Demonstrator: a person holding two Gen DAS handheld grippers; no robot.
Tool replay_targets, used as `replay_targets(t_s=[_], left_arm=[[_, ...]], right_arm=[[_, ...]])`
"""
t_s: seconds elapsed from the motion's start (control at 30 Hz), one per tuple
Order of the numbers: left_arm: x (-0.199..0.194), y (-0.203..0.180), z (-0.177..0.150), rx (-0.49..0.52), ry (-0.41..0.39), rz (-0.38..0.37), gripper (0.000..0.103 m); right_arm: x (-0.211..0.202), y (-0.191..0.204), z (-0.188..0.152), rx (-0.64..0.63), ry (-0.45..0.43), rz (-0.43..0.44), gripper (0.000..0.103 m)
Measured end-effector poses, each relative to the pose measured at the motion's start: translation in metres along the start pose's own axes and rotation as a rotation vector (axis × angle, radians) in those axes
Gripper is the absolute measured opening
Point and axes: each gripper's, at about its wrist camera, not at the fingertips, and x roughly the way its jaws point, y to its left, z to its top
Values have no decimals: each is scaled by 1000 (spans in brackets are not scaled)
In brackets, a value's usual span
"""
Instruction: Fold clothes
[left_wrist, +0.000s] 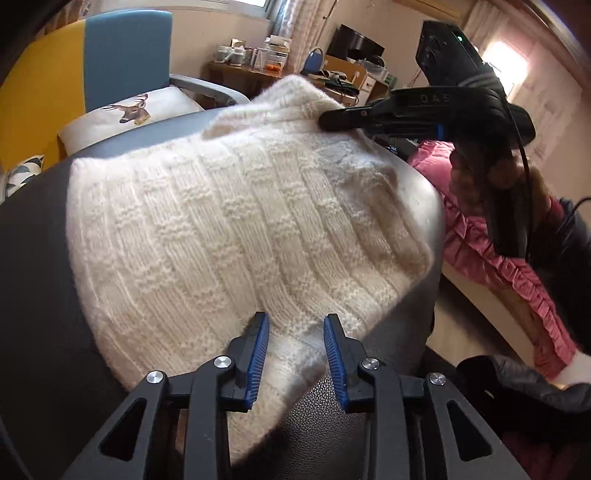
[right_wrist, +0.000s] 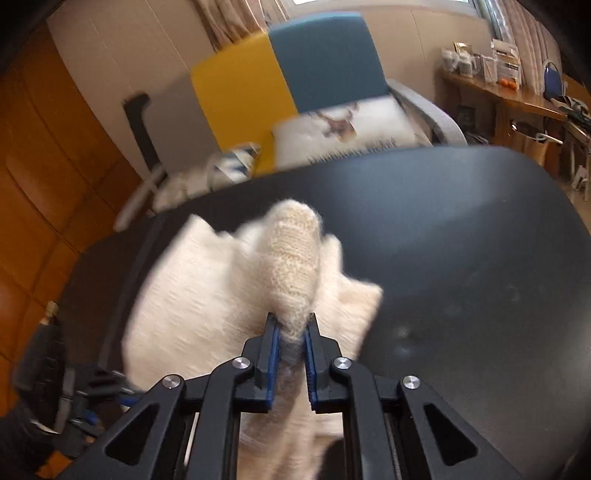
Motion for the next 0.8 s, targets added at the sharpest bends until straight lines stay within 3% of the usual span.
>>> replay_targets(t_s=[0.13,0.2,0.33,0.37,0.4,0.47,0.57,0.63,0.67,0.8], left_arm=[[-2,-6,-3,8,6,-55,32],[-6,-8,-2,31,2,-32,32],[-16,2,7,-17,-80,33,32],[-16,3,9,-15,-92,59,38],[-4,4,8,-12,-37,76,38],[23,10,1,-27,70,37,38],[22,2,1,-9,66,26,38],[10,3,10,-39,42,-23,38],[3,4,15,-48,21,-49,38],[-20,9,44,-44,-82,-29,38]], right_arm=[[17,-34,-35,121,24,54,11],[17,-39,-35,146,8,85,11],[11,-40,-33,110,-12,78,11],[15,-44,-34,123,-10,78,11],[18,-49,-38,143,-15,88,11],[25,-59,-49,192,-34,119,12],[24,-71,-55,253,-38,181,12],[19,-77,-54,271,-36,205,17],[14,-74,-51,258,-47,202,27],[-16,-58,-35,176,-114,183,28]])
